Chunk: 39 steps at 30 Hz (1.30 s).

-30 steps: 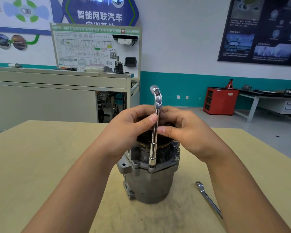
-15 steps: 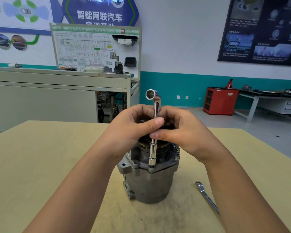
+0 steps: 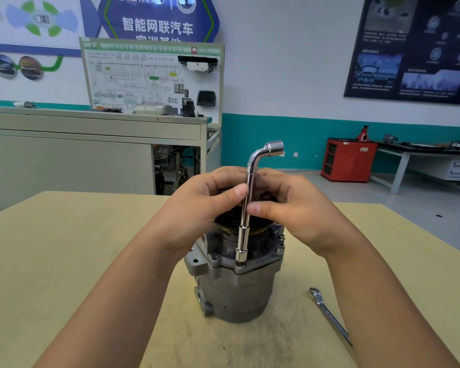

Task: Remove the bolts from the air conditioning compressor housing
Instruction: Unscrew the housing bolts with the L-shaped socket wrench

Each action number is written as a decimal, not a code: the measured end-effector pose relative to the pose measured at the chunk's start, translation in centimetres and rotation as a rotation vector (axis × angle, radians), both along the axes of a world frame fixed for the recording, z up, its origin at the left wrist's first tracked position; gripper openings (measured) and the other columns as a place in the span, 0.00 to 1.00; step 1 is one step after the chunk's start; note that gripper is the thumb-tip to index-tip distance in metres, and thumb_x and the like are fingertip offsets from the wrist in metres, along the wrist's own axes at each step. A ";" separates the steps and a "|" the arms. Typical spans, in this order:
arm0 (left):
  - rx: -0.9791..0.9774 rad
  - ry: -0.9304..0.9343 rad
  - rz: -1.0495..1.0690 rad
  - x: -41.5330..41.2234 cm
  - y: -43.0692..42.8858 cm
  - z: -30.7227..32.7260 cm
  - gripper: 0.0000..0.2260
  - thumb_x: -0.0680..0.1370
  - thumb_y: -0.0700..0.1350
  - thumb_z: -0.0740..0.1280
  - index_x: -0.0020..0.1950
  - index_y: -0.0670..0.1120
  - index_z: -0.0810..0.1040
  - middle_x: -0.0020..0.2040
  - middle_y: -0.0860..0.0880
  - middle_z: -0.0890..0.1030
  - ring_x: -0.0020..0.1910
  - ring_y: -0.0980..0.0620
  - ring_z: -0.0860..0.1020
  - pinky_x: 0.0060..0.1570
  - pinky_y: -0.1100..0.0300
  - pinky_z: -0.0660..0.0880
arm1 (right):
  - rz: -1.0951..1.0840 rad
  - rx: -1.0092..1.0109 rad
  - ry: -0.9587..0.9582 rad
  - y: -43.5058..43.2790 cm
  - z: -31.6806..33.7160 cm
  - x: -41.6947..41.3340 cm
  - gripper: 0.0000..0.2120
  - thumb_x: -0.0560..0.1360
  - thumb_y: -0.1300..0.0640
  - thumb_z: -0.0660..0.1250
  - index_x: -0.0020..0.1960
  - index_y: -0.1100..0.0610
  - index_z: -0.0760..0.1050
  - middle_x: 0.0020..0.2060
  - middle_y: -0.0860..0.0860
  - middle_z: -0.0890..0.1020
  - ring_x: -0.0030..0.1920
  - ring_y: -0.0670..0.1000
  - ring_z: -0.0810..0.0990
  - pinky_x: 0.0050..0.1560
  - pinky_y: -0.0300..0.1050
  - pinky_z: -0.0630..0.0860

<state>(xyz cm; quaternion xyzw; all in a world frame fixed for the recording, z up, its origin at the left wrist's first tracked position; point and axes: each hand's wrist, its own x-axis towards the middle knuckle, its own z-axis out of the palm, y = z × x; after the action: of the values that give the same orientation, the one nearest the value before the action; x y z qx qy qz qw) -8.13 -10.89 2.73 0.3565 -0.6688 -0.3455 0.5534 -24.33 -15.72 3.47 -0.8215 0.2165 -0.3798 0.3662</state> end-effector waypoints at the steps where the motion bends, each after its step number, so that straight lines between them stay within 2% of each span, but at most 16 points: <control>1: 0.002 -0.002 0.001 0.0 -0.1 0.0 0.11 0.76 0.39 0.63 0.56 0.43 0.81 0.57 0.48 0.82 0.56 0.55 0.79 0.51 0.69 0.73 | 0.004 -0.004 0.003 0.0 0.0 0.0 0.11 0.72 0.63 0.68 0.51 0.50 0.80 0.53 0.56 0.79 0.56 0.52 0.78 0.63 0.56 0.73; 4: 0.004 -0.007 0.012 0.0 -0.1 -0.1 0.10 0.74 0.45 0.64 0.53 0.46 0.81 0.51 0.51 0.84 0.52 0.57 0.80 0.48 0.70 0.73 | 0.002 -0.021 0.014 0.1 0.1 0.0 0.12 0.73 0.67 0.67 0.47 0.50 0.81 0.51 0.54 0.78 0.54 0.50 0.78 0.62 0.54 0.73; 7: -0.001 0.001 0.017 0.0 0.0 -0.1 0.11 0.71 0.48 0.65 0.51 0.49 0.81 0.47 0.54 0.84 0.49 0.59 0.80 0.46 0.71 0.73 | -0.005 -0.021 0.024 0.2 0.2 0.0 0.12 0.74 0.66 0.67 0.48 0.50 0.81 0.52 0.54 0.78 0.54 0.49 0.78 0.62 0.54 0.74; 12: 0.004 0.033 0.031 -0.2 -0.1 -0.1 0.15 0.69 0.48 0.66 0.51 0.43 0.80 0.44 0.55 0.84 0.46 0.60 0.80 0.43 0.72 0.73 | -0.024 -0.021 0.004 0.1 0.1 -0.1 0.08 0.72 0.64 0.70 0.50 0.56 0.81 0.51 0.55 0.80 0.53 0.51 0.80 0.59 0.55 0.75; 15: 0.001 0.072 0.044 -0.4 0.0 -0.1 0.08 0.67 0.47 0.67 0.43 0.45 0.79 0.44 0.55 0.84 0.43 0.60 0.80 0.41 0.72 0.73 | -0.043 -0.031 0.002 0.0 0.0 0.0 0.08 0.71 0.63 0.72 0.50 0.57 0.80 0.47 0.50 0.82 0.49 0.48 0.81 0.54 0.47 0.78; 18: -0.001 0.095 0.053 -0.5 0.1 -0.1 0.03 0.66 0.47 0.69 0.35 0.50 0.76 0.45 0.53 0.84 0.45 0.57 0.81 0.43 0.69 0.75 | -0.063 -0.015 0.001 -0.1 -0.2 0.1 0.09 0.69 0.61 0.74 0.48 0.55 0.79 0.43 0.42 0.82 0.47 0.44 0.82 0.49 0.41 0.78; 24: 0.010 0.115 0.039 -0.5 0.1 -0.1 0.03 0.64 0.47 0.71 0.31 0.55 0.79 0.45 0.52 0.83 0.46 0.55 0.81 0.44 0.68 0.75 | -0.090 -0.021 0.010 0.0 -0.2 0.3 0.11 0.67 0.61 0.76 0.47 0.57 0.77 0.42 0.45 0.81 0.46 0.46 0.81 0.50 0.45 0.79; 27: 0.014 0.117 0.040 -0.6 0.0 -0.1 0.03 0.62 0.48 0.72 0.31 0.55 0.79 0.45 0.51 0.83 0.45 0.55 0.81 0.42 0.68 0.75 | -0.091 -0.017 0.020 0.1 -0.2 0.3 0.12 0.66 0.61 0.76 0.46 0.58 0.77 0.41 0.44 0.80 0.45 0.46 0.81 0.48 0.44 0.79; 32: 0.014 0.141 0.039 -0.7 0.0 -0.1 0.03 0.62 0.47 0.72 0.32 0.52 0.79 0.44 0.51 0.83 0.44 0.55 0.81 0.42 0.67 0.76 | -0.091 -0.044 0.023 0.2 -0.1 0.4 0.09 0.66 0.61 0.76 0.42 0.58 0.76 0.39 0.43 0.78 0.42 0.42 0.78 0.44 0.36 0.75; 34: 0.010 0.148 0.030 -0.7 0.0 -0.1 0.05 0.62 0.46 0.72 0.36 0.49 0.79 0.44 0.51 0.84 0.44 0.56 0.81 0.41 0.68 0.75 | -0.078 -0.057 0.025 0.2 0.0 0.4 0.08 0.67 0.62 0.75 0.41 0.58 0.76 0.40 0.45 0.77 0.42 0.40 0.77 0.44 0.34 0.73; 37: 0.007 0.111 0.029 -0.7 0.1 0.0 0.16 0.65 0.47 0.70 0.49 0.39 0.79 0.45 0.49 0.84 0.46 0.56 0.81 0.42 0.69 0.75 | -0.058 -0.055 0.020 0.2 0.0 0.3 0.06 0.69 0.64 0.73 0.44 0.59 0.79 0.43 0.48 0.79 0.46 0.39 0.78 0.48 0.34 0.73; 39: 0.004 0.097 0.010 -0.6 0.2 0.1 0.15 0.68 0.48 0.68 0.51 0.43 0.80 0.48 0.49 0.84 0.48 0.56 0.82 0.44 0.70 0.74 | -0.047 -0.047 0.017 0.2 0.0 0.3 0.09 0.70 0.64 0.72 0.49 0.57 0.80 0.47 0.52 0.80 0.49 0.42 0.79 0.53 0.39 0.75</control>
<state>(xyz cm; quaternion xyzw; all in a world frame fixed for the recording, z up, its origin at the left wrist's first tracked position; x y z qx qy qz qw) -8.75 -10.70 2.79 0.3435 -0.6388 -0.3609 0.5863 -24.08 -15.52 3.46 -0.8277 0.2297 -0.3863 0.3362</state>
